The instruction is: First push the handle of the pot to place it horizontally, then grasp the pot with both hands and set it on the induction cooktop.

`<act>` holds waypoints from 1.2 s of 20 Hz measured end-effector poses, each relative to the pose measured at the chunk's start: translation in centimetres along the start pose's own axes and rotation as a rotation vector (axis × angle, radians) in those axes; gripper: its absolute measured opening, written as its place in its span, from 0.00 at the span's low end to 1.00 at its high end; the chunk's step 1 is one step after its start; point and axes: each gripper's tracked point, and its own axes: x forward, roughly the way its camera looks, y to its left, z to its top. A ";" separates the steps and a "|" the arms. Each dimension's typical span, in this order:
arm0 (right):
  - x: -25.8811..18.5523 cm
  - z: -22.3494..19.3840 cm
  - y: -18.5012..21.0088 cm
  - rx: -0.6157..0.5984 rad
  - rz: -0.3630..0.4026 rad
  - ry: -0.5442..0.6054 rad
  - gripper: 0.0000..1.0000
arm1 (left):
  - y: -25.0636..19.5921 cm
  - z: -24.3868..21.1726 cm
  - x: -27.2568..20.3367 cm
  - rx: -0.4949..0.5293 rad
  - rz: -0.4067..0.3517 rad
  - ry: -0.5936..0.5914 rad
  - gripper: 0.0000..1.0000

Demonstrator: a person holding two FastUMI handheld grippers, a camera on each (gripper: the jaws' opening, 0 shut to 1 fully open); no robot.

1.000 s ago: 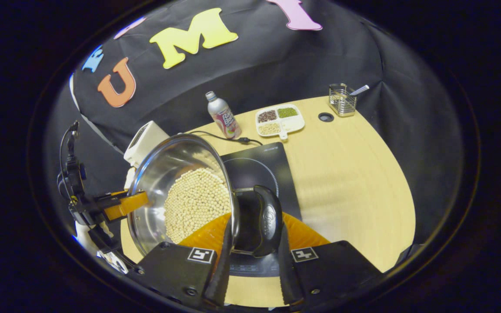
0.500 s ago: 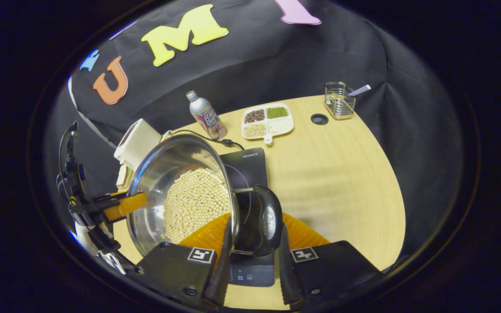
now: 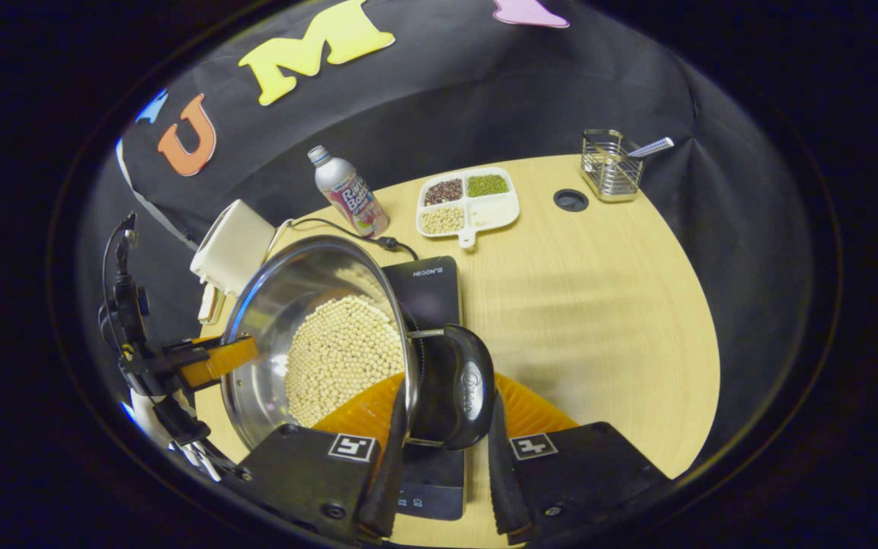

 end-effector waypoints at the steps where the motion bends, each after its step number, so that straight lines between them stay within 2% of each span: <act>1: 0.4 0.1 0.0 -0.003 0.003 0.001 0.48 | 0.0 0.1 -0.1 0.002 0.004 -0.003 0.62; 4: 0.9 0.4 -0.1 -0.009 0.005 0.002 0.48 | 0.0 0.0 0.1 0.001 0.009 -0.004 0.62; 8: 1.3 -0.3 -0.5 0.041 0.020 0.004 0.48 | -0.1 0.3 0.3 0.047 0.013 -0.012 0.62; 15: 1.6 -0.2 -0.9 -0.013 0.011 -0.005 0.51 | -0.1 0.3 0.3 0.030 0.020 -0.034 0.62; 23: 1.7 0.0 -1.0 -0.012 0.022 -0.010 0.53 | -0.1 0.2 0.1 0.017 0.029 -0.046 0.63; 24: 1.7 0.1 -1.0 -0.012 0.021 -0.013 0.53 | -0.2 0.1 -0.1 0.018 0.030 -0.045 0.52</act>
